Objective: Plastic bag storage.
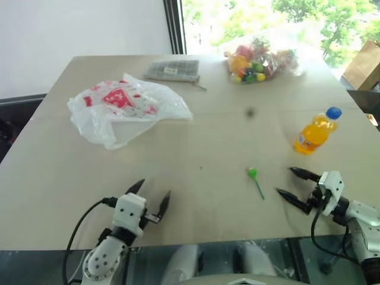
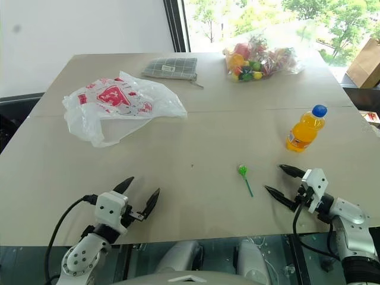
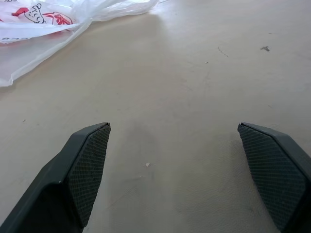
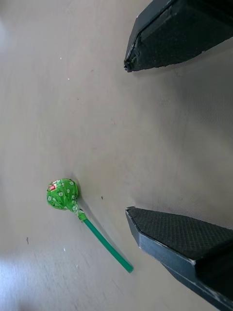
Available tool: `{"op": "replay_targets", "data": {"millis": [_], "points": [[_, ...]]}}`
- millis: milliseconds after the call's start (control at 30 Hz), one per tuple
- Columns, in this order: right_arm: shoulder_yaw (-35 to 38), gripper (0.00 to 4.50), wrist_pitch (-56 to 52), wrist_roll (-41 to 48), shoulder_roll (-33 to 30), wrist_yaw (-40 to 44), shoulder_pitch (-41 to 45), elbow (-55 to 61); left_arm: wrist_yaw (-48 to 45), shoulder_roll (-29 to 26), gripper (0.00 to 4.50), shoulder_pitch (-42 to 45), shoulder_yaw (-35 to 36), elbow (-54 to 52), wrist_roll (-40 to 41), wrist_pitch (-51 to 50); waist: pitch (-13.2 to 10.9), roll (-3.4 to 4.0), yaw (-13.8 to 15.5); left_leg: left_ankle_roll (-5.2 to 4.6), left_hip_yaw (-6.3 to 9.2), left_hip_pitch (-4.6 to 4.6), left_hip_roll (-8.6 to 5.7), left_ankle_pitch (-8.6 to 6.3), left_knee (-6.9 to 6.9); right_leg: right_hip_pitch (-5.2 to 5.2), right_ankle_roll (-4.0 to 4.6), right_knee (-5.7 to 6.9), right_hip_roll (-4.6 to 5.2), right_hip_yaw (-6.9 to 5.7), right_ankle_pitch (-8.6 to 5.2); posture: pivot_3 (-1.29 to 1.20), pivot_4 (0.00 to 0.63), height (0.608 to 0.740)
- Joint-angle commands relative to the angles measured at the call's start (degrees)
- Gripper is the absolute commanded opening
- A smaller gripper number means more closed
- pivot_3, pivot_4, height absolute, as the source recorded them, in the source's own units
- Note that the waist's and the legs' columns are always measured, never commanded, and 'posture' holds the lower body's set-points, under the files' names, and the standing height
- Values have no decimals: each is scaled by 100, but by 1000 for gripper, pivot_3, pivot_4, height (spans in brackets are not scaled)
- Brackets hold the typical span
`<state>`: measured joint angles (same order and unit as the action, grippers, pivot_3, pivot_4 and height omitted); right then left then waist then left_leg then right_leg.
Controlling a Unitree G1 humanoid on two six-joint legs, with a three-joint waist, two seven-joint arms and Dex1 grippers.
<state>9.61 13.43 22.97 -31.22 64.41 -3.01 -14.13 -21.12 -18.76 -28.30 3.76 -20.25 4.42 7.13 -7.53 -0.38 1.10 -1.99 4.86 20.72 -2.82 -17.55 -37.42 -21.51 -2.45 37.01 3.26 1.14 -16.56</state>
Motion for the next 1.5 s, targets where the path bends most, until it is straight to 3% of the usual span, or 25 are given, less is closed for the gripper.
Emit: {"op": "replay_targets", "data": {"millis": [33,467,633,767,1000,1500], "points": [[-105,4500,-77,-103,30,-7,-134,-168,-32,10,4442,-50,-149,15,-103,27,0,0,0,0,0,0,0,0,0,0,0,1,0,0,0,0,150,740],[-203,4500,-228,6,118,-82,-138,243,330,145,4442,213,170,-132,-26,11,1,-1,-19,1,0,-1,0,1,-4,-1,0,13,-1,0,0,0,150,740],[-467,4500,-1013,452,161,-138,84,1529,1193,408,4442,1027,818,-503,-94,-390,-15,7,-30,14,2,3,2,9,-10,-17,1,46,-6,1,0,0,150,740],[-762,4500,-1662,807,195,-219,274,2464,1924,429,4442,1710,1298,-664,-606,-791,-22,20,-32,19,-3,2,0,12,-27,-22,0,70,-10,10,0,0,150,740],[-999,4500,-2352,1095,217,-477,546,3324,2376,488,4442,2263,1681,-736,-724,-1527,-25,15,-25,21,1,18,-4,13,-50,-27,0,71,-11,5,0,0,150,740],[-964,4500,-2366,1021,218,-421,792,3033,2195,234,4442,3079,1716,271,-491,-2149,-31,7,-38,21,8,20,-7,13,-74,-27,0,88,-12,-1,0,0,150,740]]}}
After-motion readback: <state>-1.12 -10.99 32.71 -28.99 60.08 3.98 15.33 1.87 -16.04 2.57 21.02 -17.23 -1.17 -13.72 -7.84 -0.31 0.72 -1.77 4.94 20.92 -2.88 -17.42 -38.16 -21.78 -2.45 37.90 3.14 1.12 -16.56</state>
